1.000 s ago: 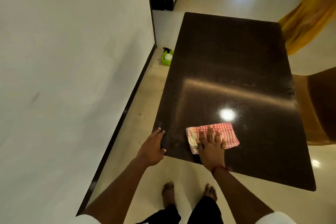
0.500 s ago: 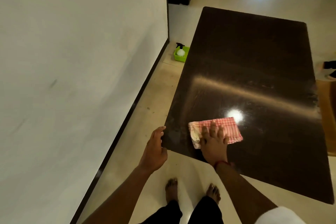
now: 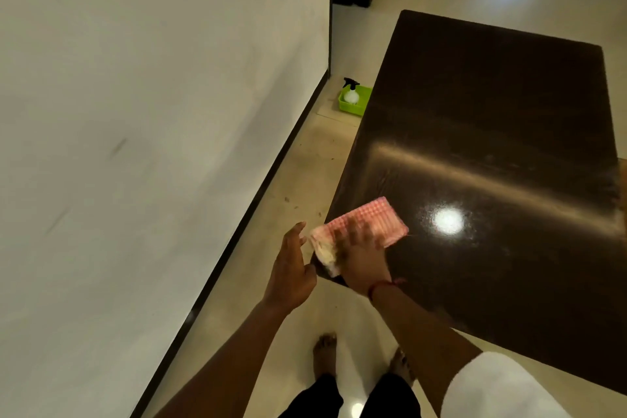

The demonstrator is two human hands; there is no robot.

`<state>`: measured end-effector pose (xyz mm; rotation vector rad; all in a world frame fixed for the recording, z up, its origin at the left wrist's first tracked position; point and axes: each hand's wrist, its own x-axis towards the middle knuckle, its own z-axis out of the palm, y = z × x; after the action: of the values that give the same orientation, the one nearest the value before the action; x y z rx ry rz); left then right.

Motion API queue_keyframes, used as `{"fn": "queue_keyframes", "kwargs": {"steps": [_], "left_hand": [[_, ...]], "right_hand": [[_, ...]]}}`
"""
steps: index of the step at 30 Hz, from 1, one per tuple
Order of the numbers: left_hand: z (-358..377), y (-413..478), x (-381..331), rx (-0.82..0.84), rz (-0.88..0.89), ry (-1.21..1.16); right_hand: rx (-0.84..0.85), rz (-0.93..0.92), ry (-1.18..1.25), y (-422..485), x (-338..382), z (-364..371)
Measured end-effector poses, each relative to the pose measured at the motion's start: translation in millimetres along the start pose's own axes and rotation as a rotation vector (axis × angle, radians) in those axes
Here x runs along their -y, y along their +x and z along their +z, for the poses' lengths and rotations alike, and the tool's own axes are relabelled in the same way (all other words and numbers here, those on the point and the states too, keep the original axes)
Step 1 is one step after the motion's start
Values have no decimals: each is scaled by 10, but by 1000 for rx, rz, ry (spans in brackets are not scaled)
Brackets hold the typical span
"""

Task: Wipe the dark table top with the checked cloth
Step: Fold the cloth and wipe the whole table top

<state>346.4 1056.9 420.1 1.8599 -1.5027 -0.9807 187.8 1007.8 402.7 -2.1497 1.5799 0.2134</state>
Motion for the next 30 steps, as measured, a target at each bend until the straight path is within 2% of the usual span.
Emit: {"fn": "queue_keyframes", "kwargs": {"steps": [3, 7, 14, 18, 23, 26, 30], "left_hand": [[-46, 3, -15, -32, 0, 62], [-81, -52, 28, -35, 13, 105], [-69, -156, -3, -99, 6, 114], [-67, -125, -101, -140, -5, 114], [111, -81, -211, -127, 47, 183], [264, -49, -300, -89, 94, 187], [479, -34, -441, -31, 113, 144]], "right_hand": [[29, -222, -63, -153, 120, 116], [73, -348, -156, 1, -66, -7], [-51, 7, 28, 167, 151, -1], [-46, -89, 27, -294, 300, 230], [-28, -173, 7, -451, 102, 273], [-58, -132, 14, -577, -125, 257], [-81, 21, 16, -952, -709, 304]]}}
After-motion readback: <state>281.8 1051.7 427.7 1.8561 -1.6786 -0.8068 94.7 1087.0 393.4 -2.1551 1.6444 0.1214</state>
